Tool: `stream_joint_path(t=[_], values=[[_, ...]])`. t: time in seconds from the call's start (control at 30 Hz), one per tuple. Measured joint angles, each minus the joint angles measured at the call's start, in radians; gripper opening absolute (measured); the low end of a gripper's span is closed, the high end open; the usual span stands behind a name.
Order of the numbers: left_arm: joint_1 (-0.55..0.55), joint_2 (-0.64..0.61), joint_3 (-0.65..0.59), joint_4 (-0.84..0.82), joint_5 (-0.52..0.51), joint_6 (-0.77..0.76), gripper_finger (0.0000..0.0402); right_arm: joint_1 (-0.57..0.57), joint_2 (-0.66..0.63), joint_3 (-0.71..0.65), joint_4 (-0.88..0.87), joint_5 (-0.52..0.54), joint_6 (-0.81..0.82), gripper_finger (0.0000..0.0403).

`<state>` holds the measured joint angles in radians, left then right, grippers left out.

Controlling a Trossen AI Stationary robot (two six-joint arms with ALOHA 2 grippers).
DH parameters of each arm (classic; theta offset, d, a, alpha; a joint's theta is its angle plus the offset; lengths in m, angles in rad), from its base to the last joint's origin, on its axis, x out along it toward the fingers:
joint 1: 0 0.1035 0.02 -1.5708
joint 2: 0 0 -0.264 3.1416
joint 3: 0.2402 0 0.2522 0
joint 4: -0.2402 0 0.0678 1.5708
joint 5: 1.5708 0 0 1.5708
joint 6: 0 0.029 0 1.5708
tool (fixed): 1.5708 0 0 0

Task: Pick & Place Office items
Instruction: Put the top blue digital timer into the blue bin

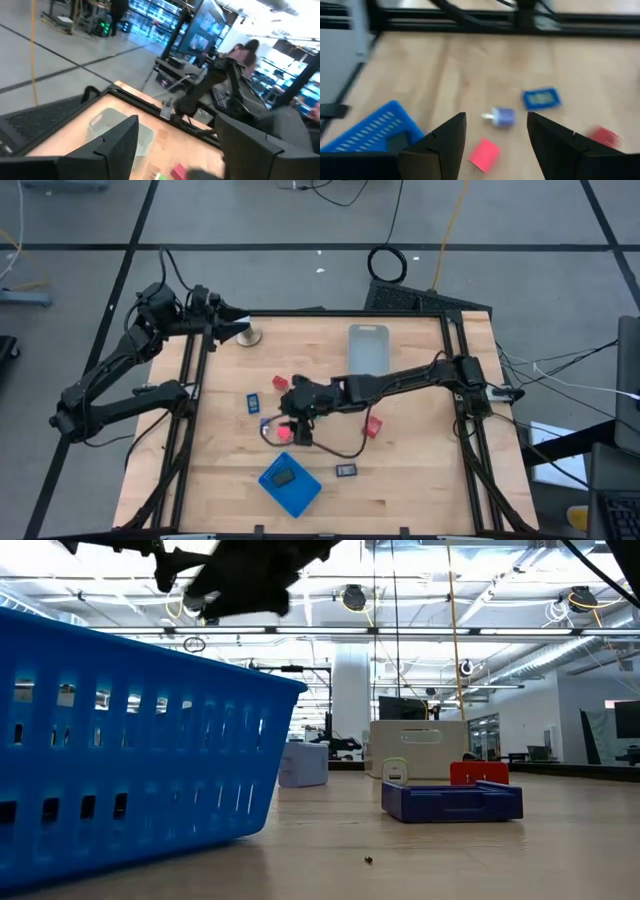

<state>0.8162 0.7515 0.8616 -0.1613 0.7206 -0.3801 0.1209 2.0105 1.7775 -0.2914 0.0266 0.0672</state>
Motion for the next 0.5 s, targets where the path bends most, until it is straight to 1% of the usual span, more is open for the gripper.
stream_joint_path(t=[0.13,0.23,0.3,0.37,0.5], values=[[0.0,0.0,0.0,-0.025,0.095,-0.048,0.0267,-0.029,-0.045,0.0,-0.095,0.103,0.056,0.0204],[0.001,0.0,0.013,-0.081,0.223,-0.086,0.0267,-0.059,-0.089,0.0,-0.174,0.171,0.118,0.0203],[0.0,0.0,0.04,-0.131,0.273,-0.084,0.0267,-0.079,-0.115,0.0,-0.217,0.194,0.167,0.0203],[0.0,0.0,0.079,-0.192,0.307,-0.049,0.0267,-0.098,-0.138,-0.001,-0.252,0.214,0.219,0.0203],[0.0,0.0,0.183,-0.288,0.32,0.089,0.0267,-0.132,-0.171,-0.001,-0.299,0.213,0.304,0.0203]])
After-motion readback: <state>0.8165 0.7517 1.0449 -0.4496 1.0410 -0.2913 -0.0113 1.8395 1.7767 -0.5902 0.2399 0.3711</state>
